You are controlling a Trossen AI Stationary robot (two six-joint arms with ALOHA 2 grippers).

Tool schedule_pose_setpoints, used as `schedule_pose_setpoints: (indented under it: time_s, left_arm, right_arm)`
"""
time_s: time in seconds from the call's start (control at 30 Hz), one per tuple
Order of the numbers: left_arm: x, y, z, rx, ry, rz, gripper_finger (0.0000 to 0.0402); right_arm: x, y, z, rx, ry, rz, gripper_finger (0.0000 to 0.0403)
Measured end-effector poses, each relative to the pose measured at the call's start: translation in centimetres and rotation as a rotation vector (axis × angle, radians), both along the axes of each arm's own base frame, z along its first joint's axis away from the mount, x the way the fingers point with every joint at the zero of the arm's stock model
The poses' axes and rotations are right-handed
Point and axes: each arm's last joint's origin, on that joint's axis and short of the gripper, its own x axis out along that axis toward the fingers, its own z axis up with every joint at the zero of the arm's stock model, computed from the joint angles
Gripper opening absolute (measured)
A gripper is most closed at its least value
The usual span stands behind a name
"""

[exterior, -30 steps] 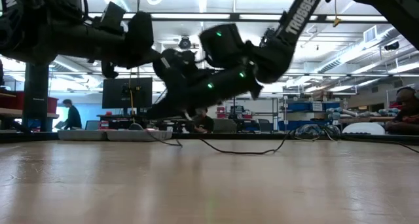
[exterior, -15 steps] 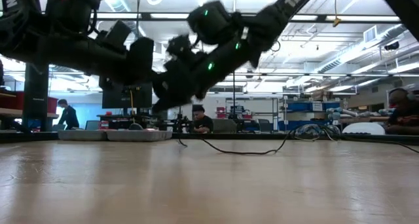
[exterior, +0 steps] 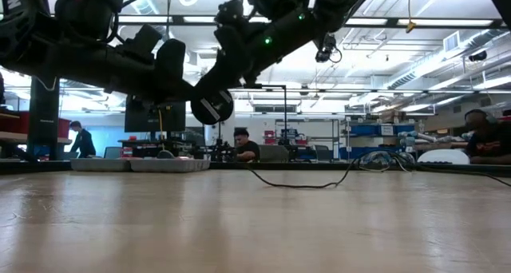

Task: Coil cords
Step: Coil the black wire on the black spool

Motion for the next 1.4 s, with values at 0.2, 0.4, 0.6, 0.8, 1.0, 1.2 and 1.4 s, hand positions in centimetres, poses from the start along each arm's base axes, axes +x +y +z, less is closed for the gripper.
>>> schedule_pose_setpoints:
  time_s: [0.2,0.4,0.6,0.8,1.0,1.2,1.4]
  left_arm:
    - [0.0,-0.1,-0.1,-0.006,0.009,-0.017,0.0]
    - [0.0,-0.1,-0.1,-0.017,-0.003,-0.018,0.0]
    - [0.0,-0.1,0.1,-0.02,-0.026,-0.017,0.0]
    - [0.0,-0.1,0.6,-0.001,-0.058,-0.019,0.0]
    - [-0.3,0.0,0.3,-0.005,-0.054,-0.031,0.0]
    - [-0.4,-0.1,0.2,-0.013,-0.055,-0.048,0.0]
    - [-0.4,-0.1,0.2,-0.014,-0.055,-0.047,0.0]
  right_arm:
    - [-0.7,-0.8,1.7,-0.006,-0.026,-0.027,0.0]
    - [-1.8,-1.6,3.2,0.002,-0.011,-0.052,0.0]
    - [-2.9,-2.4,3.0,0.031,0.102,-0.09,0.0]
    - [-3.8,-2.9,1.5,0.058,0.156,-0.124,0.0]
    - [-4.8,-3.3,0.7,0.081,0.013,-0.152,0.0]
    - [-5.1,-3.6,2.0,0.071,-0.13,-0.17,0.0]
    - [-5.6,-3.7,2.1,0.071,-0.119,-0.173,0.0]
